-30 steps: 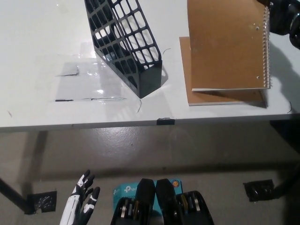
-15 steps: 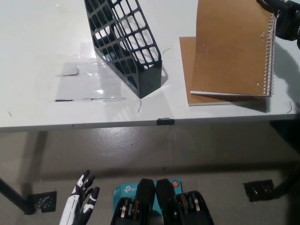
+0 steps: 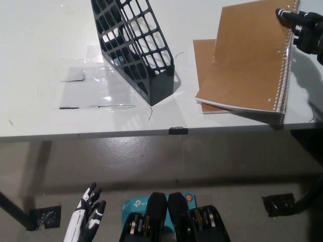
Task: Use the right hand to pick up a book from the book holder on the left side and put it on another book on the right side
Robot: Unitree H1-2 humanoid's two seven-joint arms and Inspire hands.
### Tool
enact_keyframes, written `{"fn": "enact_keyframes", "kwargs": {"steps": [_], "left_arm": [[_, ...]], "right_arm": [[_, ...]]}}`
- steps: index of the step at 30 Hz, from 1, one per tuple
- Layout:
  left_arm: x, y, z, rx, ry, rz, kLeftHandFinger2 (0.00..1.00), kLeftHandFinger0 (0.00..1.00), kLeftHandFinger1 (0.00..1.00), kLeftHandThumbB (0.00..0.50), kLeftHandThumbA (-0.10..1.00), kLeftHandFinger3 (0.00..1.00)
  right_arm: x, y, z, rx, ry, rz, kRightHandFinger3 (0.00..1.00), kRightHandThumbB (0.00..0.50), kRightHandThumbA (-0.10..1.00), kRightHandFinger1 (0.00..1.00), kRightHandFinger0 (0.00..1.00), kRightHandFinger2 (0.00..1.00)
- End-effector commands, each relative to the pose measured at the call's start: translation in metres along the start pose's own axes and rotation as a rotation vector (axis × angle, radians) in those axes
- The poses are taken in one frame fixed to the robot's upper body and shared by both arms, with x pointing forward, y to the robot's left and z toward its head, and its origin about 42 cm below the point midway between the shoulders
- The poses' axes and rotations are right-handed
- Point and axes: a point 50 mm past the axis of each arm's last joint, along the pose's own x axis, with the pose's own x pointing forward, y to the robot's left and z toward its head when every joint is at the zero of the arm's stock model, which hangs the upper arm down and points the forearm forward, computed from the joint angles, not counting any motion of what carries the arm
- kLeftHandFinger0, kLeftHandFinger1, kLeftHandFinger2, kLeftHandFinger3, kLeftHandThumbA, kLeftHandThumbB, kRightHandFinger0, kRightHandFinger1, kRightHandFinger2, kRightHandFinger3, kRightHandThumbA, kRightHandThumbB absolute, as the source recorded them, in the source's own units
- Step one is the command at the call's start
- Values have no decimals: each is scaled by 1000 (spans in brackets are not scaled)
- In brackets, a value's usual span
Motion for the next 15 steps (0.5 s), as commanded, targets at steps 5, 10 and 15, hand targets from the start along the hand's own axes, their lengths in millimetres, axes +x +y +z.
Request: {"fn": "enact_keyframes", "kwargs": {"steps": [5, 10, 15], "left_arm": [[4, 2, 10, 7, -57, 4, 984, 964, 1000, 57, 860, 1000], [5, 2, 12, 7, -53, -3, 981, 943, 1000, 57, 862, 1000], [7, 3, 13, 10, -68, -5, 973, 926, 1000, 45, 854, 1000]], "right_arm": [[-10, 9, 49, -81, -176, 172, 1000, 351, 126, 928, 850, 1000], [-11, 7, 47, -138, -189, 200, 1000, 307, 232, 1000, 1000, 1000], [-12, 4, 49, -167, -193, 219, 1000, 337, 335, 1000, 1000, 1000]]}}
